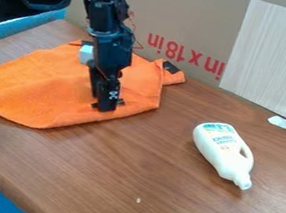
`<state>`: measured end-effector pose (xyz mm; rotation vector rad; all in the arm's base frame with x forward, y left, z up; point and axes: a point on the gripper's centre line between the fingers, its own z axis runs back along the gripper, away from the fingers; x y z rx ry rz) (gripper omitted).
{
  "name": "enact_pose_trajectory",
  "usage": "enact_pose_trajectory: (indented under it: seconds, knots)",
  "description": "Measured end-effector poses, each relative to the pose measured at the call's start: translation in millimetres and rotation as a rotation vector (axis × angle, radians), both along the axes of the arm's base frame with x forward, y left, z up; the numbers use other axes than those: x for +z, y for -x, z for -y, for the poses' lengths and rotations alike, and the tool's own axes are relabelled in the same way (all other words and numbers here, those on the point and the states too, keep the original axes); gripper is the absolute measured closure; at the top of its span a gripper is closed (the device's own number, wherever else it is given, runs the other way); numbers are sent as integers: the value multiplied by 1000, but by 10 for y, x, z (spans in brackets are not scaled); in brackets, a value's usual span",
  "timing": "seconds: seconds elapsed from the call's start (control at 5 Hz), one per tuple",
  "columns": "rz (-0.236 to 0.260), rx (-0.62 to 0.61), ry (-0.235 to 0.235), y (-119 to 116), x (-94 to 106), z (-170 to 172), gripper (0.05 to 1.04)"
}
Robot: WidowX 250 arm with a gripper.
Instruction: Take the cloth up and spread it
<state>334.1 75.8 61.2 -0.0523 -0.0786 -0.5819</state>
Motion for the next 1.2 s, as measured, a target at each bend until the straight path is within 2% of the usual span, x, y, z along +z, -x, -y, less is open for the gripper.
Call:
enact_pose_trajectory:
  seconds: [0.2,0.4,0.6,1.2]
  knots:
    - [5,3,1,-7,6,2,718]
    - [8,6,6,-10,3,10,933]
    - [7,2,12,-7,-5,19,1027]
    - [13,-55,33,103,41,196,1034]
